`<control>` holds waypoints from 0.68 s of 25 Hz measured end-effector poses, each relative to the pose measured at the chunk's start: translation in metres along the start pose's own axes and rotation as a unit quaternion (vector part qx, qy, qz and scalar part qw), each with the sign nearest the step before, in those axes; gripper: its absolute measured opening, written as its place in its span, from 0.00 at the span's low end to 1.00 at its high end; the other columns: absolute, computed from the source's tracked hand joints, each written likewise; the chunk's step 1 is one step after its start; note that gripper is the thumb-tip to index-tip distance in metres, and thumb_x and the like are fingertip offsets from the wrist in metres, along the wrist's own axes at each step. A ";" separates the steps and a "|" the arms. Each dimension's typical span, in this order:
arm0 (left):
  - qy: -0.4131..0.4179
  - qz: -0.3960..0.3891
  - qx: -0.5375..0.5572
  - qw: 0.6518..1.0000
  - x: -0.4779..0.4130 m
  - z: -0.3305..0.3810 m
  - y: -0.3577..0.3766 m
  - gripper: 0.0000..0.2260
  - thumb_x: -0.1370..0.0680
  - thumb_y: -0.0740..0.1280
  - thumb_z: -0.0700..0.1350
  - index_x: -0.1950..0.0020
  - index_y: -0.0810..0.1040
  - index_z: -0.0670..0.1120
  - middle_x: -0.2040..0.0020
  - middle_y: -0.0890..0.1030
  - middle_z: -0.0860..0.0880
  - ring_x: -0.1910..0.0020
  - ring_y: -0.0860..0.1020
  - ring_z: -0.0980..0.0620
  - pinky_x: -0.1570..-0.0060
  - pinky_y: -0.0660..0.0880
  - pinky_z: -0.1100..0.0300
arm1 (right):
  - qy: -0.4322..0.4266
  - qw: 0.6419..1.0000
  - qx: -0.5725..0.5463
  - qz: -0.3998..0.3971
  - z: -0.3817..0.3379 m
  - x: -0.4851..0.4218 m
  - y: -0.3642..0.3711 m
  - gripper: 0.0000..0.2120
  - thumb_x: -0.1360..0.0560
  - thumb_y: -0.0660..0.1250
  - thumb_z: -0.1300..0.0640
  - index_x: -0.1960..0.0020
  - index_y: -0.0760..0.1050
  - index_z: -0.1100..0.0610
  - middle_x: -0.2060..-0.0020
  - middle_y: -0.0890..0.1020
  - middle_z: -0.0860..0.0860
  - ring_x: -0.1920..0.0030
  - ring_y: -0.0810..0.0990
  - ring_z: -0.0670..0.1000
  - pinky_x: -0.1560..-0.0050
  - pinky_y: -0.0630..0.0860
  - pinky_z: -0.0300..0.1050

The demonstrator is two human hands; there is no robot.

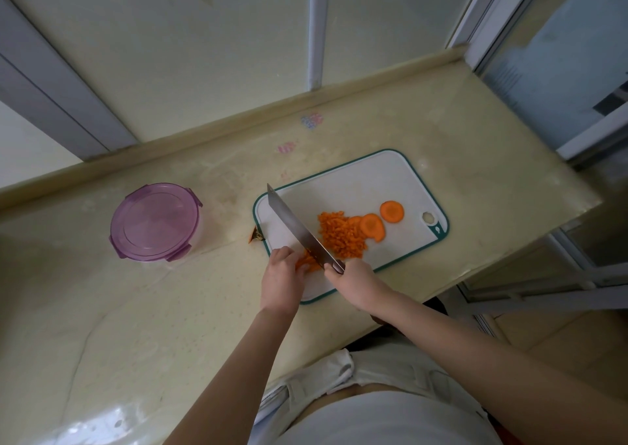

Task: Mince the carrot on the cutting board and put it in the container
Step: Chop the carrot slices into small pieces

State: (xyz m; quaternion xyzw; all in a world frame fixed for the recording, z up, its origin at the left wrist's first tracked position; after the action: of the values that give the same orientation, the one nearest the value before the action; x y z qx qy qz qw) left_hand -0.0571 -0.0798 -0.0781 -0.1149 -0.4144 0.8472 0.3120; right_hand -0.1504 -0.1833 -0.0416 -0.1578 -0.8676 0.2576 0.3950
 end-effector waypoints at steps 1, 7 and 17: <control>0.004 0.003 0.001 1.000 0.000 0.000 0.000 0.05 0.28 0.71 0.37 0.54 0.83 0.40 0.59 0.78 0.44 0.53 0.74 0.45 0.56 0.71 0.60 | -0.004 1.000 0.002 0.004 -0.001 -0.001 0.001 0.22 0.20 0.59 0.49 0.70 0.62 0.56 0.74 0.67 0.51 0.73 0.66 0.49 0.73 0.61 0.40; 0.007 -0.001 -0.006 1.000 -0.001 0.000 0.002 0.04 0.28 0.71 0.39 0.55 0.83 0.40 0.60 0.78 0.44 0.54 0.74 0.45 0.57 0.68 0.61 | -0.026 0.999 -0.025 -0.006 -0.002 -0.004 -0.001 0.22 0.20 0.59 0.50 0.71 0.60 0.55 0.75 0.66 0.50 0.74 0.66 0.50 0.71 0.61 0.41; 0.002 -0.008 -0.007 1.000 0.000 -0.002 0.000 0.08 0.26 0.70 0.42 0.48 0.82 0.42 0.55 0.78 0.46 0.50 0.74 0.48 0.56 0.68 0.63 | -0.041 0.998 -0.002 0.050 0.007 0.000 -0.010 0.23 0.21 0.61 0.51 0.72 0.60 0.54 0.76 0.66 0.49 0.75 0.65 0.47 0.75 0.59 0.35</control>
State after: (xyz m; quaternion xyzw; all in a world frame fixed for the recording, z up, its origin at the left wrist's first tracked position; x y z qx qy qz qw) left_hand -0.0560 -0.0790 -0.0792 -0.1157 -0.4205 0.8417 0.3184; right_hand -0.1569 -0.1935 -0.0397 -0.1908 -0.8747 0.2817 0.3452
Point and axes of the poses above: each hand's wrist, its own x-axis away from the middle knuckle, its own y-axis out of the palm, z = x × y, the point moved 2 cm from there along -x, towards the middle knuckle
